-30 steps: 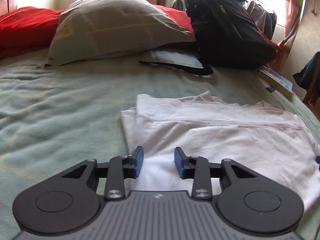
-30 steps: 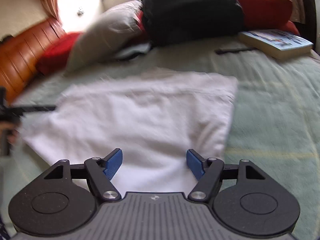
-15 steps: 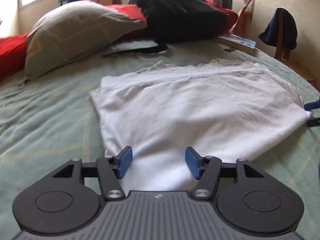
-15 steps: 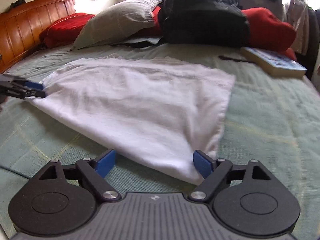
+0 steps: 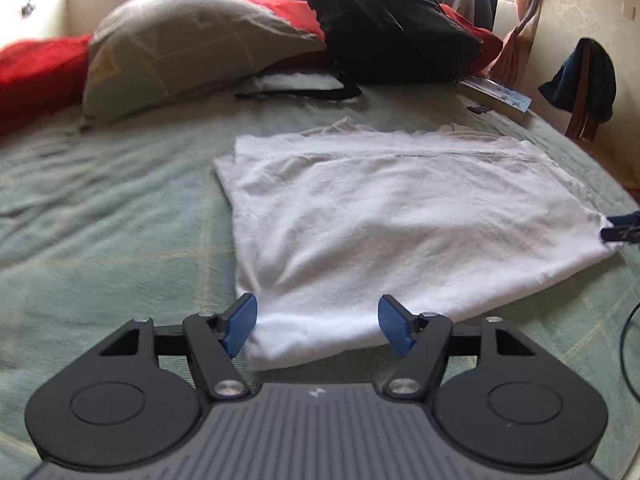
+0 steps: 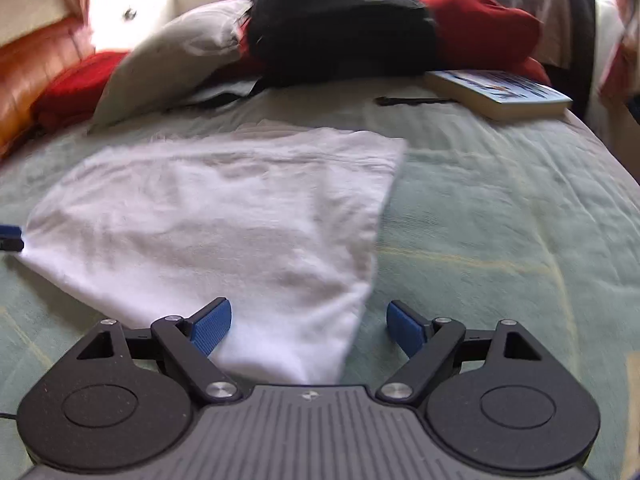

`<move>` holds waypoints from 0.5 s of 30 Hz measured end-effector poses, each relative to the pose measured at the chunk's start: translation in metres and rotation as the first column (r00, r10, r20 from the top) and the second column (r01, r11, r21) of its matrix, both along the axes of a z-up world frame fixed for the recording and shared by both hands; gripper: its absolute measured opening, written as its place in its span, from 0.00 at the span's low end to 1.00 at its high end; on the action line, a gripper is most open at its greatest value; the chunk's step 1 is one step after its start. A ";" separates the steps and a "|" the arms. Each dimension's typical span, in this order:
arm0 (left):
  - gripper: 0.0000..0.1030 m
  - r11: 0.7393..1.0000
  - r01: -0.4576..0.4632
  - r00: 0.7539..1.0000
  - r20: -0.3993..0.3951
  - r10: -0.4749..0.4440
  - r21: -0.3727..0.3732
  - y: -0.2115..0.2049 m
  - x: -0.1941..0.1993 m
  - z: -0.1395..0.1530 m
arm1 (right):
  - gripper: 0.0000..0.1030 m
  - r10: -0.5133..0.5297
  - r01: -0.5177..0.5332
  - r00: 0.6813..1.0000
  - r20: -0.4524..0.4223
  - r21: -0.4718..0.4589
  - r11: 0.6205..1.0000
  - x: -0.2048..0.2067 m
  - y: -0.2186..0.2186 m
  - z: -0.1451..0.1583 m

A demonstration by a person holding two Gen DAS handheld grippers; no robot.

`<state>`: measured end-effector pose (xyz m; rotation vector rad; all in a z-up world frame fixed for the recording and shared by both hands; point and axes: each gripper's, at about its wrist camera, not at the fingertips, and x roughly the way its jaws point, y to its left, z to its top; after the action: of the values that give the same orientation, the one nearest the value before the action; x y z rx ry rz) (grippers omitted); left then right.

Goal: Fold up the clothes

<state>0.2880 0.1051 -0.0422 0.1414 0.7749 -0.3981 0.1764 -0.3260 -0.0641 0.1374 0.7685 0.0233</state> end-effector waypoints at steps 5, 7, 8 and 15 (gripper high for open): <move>0.77 0.929 0.204 0.953 0.155 -0.261 0.310 -0.061 -0.035 0.017 | 0.89 0.127 -0.113 0.990 0.068 -0.184 0.976 -0.001 0.038 0.035; 0.78 0.839 0.279 0.906 0.162 -0.392 0.466 -0.087 -0.052 0.006 | 0.92 0.251 -0.224 0.966 0.054 -0.300 0.927 0.004 0.068 0.040; 0.78 0.783 0.309 0.878 0.154 -0.453 0.540 -0.100 -0.060 -0.001 | 0.94 0.311 -0.280 0.950 0.034 -0.353 0.893 0.005 0.083 0.039; 0.78 0.535 0.328 0.766 0.112 -0.633 0.779 -0.144 -0.080 -0.030 | 0.95 0.512 -0.466 0.850 -0.127 -0.636 0.615 0.007 0.152 0.005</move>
<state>0.2075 -0.0391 -0.0723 1.2078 0.4356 -0.5621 0.1834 -0.1742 -0.0590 -0.7550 0.6865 0.2836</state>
